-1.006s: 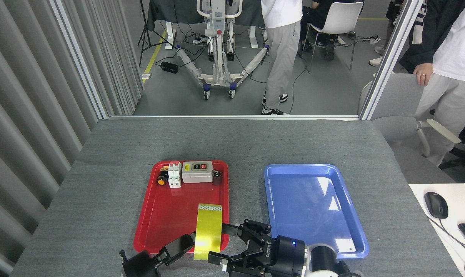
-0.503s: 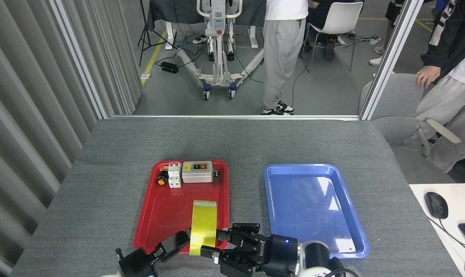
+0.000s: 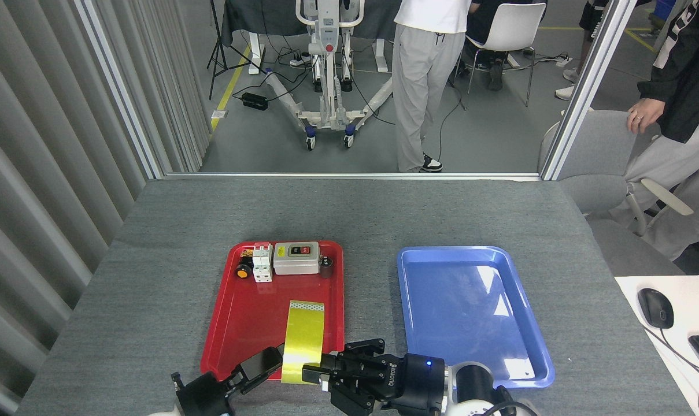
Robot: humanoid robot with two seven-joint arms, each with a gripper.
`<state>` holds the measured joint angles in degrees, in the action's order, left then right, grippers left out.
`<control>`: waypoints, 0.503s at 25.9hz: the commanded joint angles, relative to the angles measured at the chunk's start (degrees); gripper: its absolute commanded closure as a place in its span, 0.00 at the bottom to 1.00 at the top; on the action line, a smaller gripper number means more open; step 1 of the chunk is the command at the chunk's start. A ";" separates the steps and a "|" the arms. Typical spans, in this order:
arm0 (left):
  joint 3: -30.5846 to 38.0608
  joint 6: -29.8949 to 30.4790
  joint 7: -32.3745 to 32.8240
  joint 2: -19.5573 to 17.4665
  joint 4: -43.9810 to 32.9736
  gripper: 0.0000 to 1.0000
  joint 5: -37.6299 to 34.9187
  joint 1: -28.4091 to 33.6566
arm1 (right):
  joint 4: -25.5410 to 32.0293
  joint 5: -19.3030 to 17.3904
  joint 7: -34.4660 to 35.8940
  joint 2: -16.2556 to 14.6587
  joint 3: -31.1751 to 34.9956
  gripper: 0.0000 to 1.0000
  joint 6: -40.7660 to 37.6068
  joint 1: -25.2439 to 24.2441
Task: Place and move tape with both arms
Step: 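Bring the right gripper under the tape roll beside the left gripper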
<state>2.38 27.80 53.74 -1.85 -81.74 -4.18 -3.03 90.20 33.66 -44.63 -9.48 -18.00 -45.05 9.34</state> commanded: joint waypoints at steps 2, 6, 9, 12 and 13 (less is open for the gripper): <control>0.34 -0.20 -0.31 -0.35 0.00 0.74 -0.04 0.04 | -0.47 0.00 -0.19 0.08 -0.02 0.72 0.05 -0.02; 0.52 -0.12 -0.40 -0.43 0.00 0.73 -0.04 0.04 | -0.82 0.00 -0.19 0.08 -0.28 0.75 0.05 -0.02; 0.61 -0.38 -0.75 -0.52 0.09 0.60 -0.13 0.04 | -0.82 0.00 -0.19 0.08 -0.37 0.79 0.05 -0.02; 0.70 -0.64 -0.92 -0.61 0.53 0.00 -0.13 0.04 | -0.82 0.00 -0.11 0.16 -0.46 0.82 0.05 -0.02; 0.70 -0.64 -1.01 -0.61 0.62 0.00 -0.04 0.04 | -0.82 0.00 -0.11 0.16 -0.46 0.82 0.05 -0.02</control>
<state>3.01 27.40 53.00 -2.38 -81.49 -4.25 -3.02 89.37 33.68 -45.41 -9.38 -18.36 -44.78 9.27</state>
